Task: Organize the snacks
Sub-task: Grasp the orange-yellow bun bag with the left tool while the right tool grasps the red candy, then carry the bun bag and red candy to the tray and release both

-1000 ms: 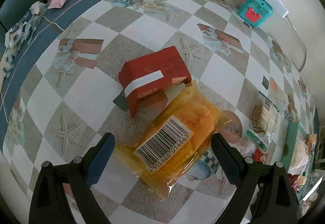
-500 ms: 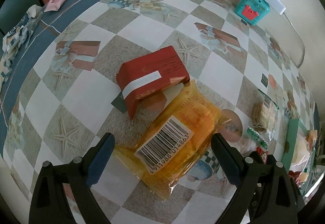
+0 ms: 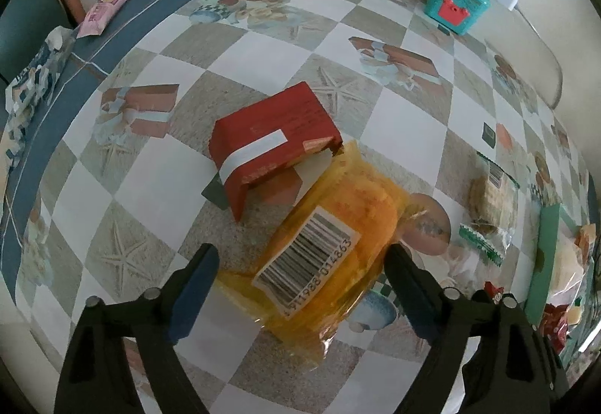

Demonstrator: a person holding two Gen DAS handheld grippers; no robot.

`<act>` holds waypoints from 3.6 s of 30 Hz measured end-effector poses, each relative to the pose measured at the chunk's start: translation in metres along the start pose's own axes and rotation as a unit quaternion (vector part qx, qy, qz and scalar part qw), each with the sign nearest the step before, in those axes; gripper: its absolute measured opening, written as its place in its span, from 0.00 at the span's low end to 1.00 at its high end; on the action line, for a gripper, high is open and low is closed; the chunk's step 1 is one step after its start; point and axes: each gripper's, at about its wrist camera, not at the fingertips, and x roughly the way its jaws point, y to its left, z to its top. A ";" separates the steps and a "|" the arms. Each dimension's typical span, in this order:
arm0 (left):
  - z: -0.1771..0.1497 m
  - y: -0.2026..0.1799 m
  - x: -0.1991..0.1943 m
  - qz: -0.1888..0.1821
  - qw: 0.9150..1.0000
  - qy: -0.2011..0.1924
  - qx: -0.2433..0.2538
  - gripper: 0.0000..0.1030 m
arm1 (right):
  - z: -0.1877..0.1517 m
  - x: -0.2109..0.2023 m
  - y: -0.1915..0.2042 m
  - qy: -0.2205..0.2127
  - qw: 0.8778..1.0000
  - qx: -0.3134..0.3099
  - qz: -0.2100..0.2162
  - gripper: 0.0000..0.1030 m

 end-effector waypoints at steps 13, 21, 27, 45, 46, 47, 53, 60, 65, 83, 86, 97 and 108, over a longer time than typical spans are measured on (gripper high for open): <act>-0.008 -0.003 -0.006 -0.007 1.000 -0.003 0.017 0.62 | -0.008 -0.004 -0.009 0.005 1.000 0.015 -0.012 0.37; -0.010 -0.007 -0.009 -0.016 1.000 -0.007 0.021 0.50 | -0.014 -0.008 -0.008 0.004 1.000 0.016 -0.023 0.35; -0.012 -0.002 -0.012 -0.030 0.999 -0.007 0.008 0.47 | -0.016 -0.010 -0.005 0.003 0.999 0.014 -0.030 0.30; -0.013 -0.005 -0.032 -0.057 0.998 -0.024 0.016 0.47 | -0.019 -0.026 -0.013 -0.017 0.999 0.030 -0.025 0.28; -0.014 -0.007 -0.035 -0.058 0.998 -0.027 0.018 0.47 | -0.019 -0.028 -0.014 -0.019 0.999 0.032 -0.024 0.28; -0.014 -0.007 -0.038 -0.060 0.998 -0.030 0.019 0.47 | -0.020 -0.030 -0.016 -0.021 0.999 0.034 -0.023 0.28; -0.014 -0.008 -0.054 -0.056 0.997 -0.049 0.019 0.47 | -0.021 -0.042 -0.025 -0.033 0.998 0.049 -0.018 0.28; -0.018 -0.013 -0.071 -0.052 0.996 -0.068 0.023 0.47 | -0.024 -0.062 -0.038 -0.051 0.996 0.064 -0.020 0.28; -0.023 -0.023 -0.089 -0.043 0.994 -0.090 0.036 0.47 | -0.024 -0.082 -0.051 -0.071 0.994 0.075 -0.023 0.28; -0.052 -0.098 -0.122 -0.005 0.983 -0.136 0.124 0.47 | -0.037 -0.138 -0.147 -0.132 0.978 0.157 -0.041 0.28; -0.059 -0.113 -0.125 0.003 0.980 -0.141 0.141 0.47 | -0.042 -0.145 -0.169 -0.138 0.972 0.181 -0.049 0.28; -0.077 -0.160 -0.136 -0.025 0.970 -0.150 0.189 0.47 | -0.062 -0.157 -0.241 -0.149 0.951 0.262 -0.067 0.28; -0.102 -0.221 -0.129 -0.073 0.959 -0.129 0.243 0.47 | -0.068 -0.145 -0.263 -0.134 0.949 0.276 -0.074 0.28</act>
